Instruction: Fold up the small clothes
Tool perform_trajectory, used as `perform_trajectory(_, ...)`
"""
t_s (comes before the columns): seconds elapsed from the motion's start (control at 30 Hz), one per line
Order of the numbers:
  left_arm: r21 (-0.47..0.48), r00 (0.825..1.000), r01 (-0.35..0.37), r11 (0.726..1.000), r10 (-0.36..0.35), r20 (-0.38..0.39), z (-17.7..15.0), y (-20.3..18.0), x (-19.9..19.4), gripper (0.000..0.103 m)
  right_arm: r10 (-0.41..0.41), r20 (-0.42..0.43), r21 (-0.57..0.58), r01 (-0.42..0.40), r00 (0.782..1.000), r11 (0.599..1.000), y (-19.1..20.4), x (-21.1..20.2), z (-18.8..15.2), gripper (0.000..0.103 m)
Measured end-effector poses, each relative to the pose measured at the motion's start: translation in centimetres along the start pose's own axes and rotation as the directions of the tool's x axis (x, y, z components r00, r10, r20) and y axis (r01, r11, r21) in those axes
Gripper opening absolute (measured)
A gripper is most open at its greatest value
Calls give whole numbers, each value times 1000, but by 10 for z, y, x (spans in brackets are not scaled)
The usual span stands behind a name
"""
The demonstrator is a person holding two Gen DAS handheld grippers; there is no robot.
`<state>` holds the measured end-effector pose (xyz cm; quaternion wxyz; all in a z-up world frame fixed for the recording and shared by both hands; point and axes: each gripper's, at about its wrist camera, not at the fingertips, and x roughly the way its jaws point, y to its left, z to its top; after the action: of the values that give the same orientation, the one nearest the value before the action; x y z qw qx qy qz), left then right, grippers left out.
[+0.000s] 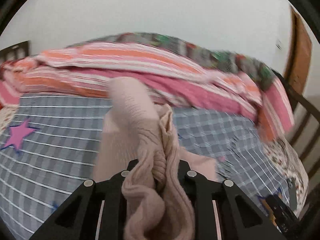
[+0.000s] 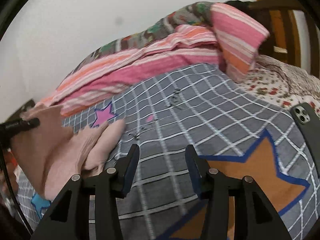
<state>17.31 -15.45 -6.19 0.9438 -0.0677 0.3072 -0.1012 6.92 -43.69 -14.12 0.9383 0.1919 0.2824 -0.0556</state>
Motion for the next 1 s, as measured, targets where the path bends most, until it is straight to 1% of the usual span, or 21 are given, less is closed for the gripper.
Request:
perform_trajectory(0.07,52,998,35,998,-32,-56,-17,-35,18,19,-2,-9,35,3,1000,999,-9,1,2,47)
perform_trajectory(0.1,83,995,34,996,-27,-91,-29,-50,29,19,0,-11,50,1,1000,999,-12,1,3,47)
perform_trajectory(0.17,141,992,8,990,10,-122,-47,-69,42,20,3,-9,76,-3,1000,997,-18,0,4,47)
perform_trajectory(0.2,179,993,-16,984,36,-114,-56,-76,44,21,7,-8,86,-6,1000,996,-21,-1,4,47)
perform_trajectory(0.23,215,995,-28,976,49,-92,-62,-80,43,24,10,-8,88,-10,1000,996,-22,-1,4,47)
perform_trajectory(0.27,230,996,-14,973,35,-85,-64,-81,40,36,12,-8,87,-11,1000,996,-22,-2,3,47)
perform_trajectory(0.3,225,994,52,973,-30,-100,-62,-79,35,50,13,-8,82,-12,1000,997,-21,-2,3,47)
perform_trajectory(0.33,210,990,104,972,-81,-118,-59,-74,30,55,16,-7,74,-15,1000,997,-20,-3,2,47)
perform_trajectory(0.4,167,977,182,969,-160,-139,-50,-61,16,56,26,-6,57,-26,1000,998,-16,-4,2,47)
perform_trajectory(0.47,130,965,252,959,-238,-111,-41,-43,-6,57,41,-11,49,-40,999,998,-11,-3,1,47)
perform_trajectory(0.5,117,962,268,956,-259,-82,-38,-30,-18,61,54,-17,48,-53,998,997,-8,-2,-1,47)
perform_trajectory(0.57,104,962,272,957,-270,-35,-35,-9,-33,65,87,-29,48,-86,996,995,-2,-1,-2,47)
perform_trajectory(0.63,82,969,248,965,-248,-14,-36,15,-42,65,135,-39,44,-133,990,990,6,0,-2,47)
perform_trajectory(0.67,67,975,221,973,-221,-8,-38,31,-44,65,157,-41,39,-155,987,987,11,0,-1,47)
perform_trajectory(0.73,58,993,114,992,-112,-33,-42,54,-33,65,218,-35,26,-217,975,976,25,-2,2,48)
perform_trajectory(0.8,47,996,52,998,-48,-81,-51,73,-18,64,278,-21,40,-277,960,960,36,-3,4,50)
perform_trajectory(0.83,38,990,60,997,-55,-126,-59,79,-8,65,319,-15,50,-318,948,947,43,-3,5,52)
perform_trajectory(0.87,32,983,85,996,-79,-163,-65,83,1,67,357,-13,60,-356,934,933,49,-3,6,53)
perform_trajectory(0.9,32,977,105,994,-98,-188,-74,86,7,68,393,-15,67,-391,919,918,58,-1,6,53)
perform_trajectory(0.97,50,979,121,991,-111,-170,-83,86,8,68,428,-23,61,-426,904,903,73,4,5,53)
perform_trajectory(1.0,65,981,126,990,-114,-158,-86,85,6,69,431,-28,52,-429,902,902,81,8,3,53)
